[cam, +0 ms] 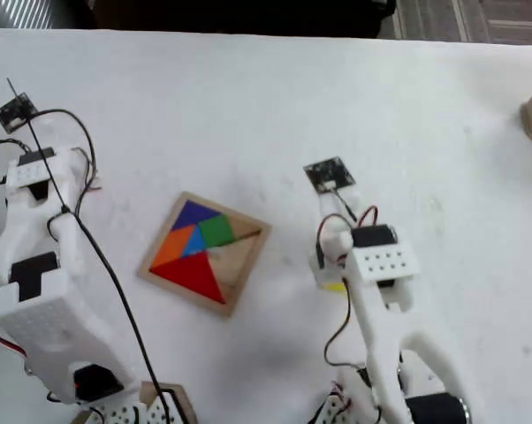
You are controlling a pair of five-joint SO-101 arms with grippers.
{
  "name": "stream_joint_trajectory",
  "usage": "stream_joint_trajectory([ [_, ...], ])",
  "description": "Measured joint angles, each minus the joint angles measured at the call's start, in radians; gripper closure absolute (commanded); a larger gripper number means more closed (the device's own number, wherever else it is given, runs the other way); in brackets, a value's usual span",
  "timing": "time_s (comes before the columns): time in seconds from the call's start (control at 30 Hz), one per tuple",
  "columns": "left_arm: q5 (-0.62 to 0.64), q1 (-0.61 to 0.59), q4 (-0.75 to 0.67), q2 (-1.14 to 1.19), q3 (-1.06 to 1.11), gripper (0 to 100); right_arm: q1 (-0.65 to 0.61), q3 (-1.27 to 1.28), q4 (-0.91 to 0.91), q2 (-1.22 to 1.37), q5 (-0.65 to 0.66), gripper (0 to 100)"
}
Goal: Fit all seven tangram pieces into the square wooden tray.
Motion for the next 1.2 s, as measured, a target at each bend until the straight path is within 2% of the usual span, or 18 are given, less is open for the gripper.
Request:
stream_joint_trajectory([
  [0.17, 0.000, 0.000, 0.000, 0.000, 0.000, 98, -0.075, 0.126, 0.000, -0.094, 0.087, 69.3],
  [0.37, 0.000, 0.000, 0.000, 0.000, 0.000, 98, -0.141, 0.135, 0.000, -0.098, 0.101, 69.4],
  [0.6, 0.000, 0.000, 0.000, 0.000, 0.000, 98, -0.144, 0.135, -0.008, -0.009, 0.110, 69.9],
  [0.87, 0.000, 0.000, 0.000, 0.000, 0.000, 98, -0.146, 0.101, -0.021, 0.064, 0.155, 80.1],
  [1.03, 0.000, 0.000, 0.000, 0.000, 0.000, 98, -0.146, 0.089, -0.043, 0.072, 0.160, 79.6],
  [1.2, 0.000, 0.000, 0.000, 0.000, 0.000, 98, -0.141, 0.089, -0.048, 0.072, 0.169, 70.1],
])
